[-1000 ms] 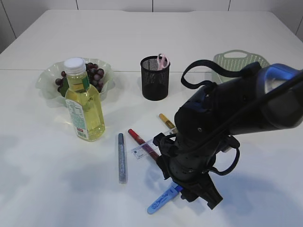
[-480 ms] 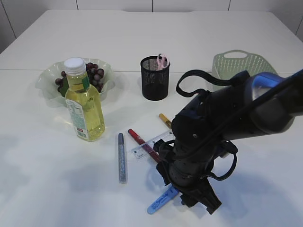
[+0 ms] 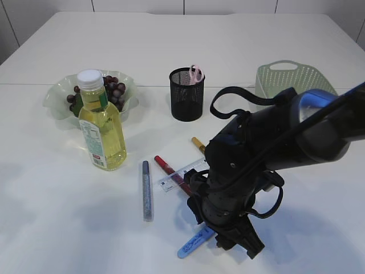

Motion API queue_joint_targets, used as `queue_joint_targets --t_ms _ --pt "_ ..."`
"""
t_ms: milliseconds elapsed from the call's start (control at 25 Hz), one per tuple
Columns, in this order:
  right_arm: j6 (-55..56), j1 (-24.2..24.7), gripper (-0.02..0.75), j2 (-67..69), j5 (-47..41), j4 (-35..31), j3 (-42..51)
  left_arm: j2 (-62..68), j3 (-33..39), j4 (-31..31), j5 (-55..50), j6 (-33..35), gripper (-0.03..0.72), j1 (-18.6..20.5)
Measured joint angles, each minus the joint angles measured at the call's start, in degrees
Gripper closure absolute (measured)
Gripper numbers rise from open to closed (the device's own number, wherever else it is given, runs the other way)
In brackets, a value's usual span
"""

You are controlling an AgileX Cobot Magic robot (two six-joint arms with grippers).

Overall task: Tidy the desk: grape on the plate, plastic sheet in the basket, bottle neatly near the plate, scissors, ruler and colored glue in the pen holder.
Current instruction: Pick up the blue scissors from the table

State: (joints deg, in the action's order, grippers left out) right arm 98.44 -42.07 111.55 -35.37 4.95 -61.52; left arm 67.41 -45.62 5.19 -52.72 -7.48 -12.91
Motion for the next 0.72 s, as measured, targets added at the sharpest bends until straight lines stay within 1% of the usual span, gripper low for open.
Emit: queue_joint_targets --t_ms 160,320,560,720 --pt "0.0 0.0 0.314 0.0 0.0 0.0 0.0 0.0 0.0 0.0 0.0 0.0 0.379 0.0" --pt "0.0 0.0 0.386 0.1 -0.7 -0.2 0.0 0.0 0.0 0.0 0.0 0.0 0.379 0.0" --pt "0.0 0.0 0.421 0.1 -2.1 -1.2 0.0 0.0 0.0 0.0 0.0 0.0 0.379 0.0" --pt "0.0 0.0 0.491 0.2 -3.6 -1.4 0.0 0.0 0.0 -0.1 0.0 0.0 0.379 0.0"
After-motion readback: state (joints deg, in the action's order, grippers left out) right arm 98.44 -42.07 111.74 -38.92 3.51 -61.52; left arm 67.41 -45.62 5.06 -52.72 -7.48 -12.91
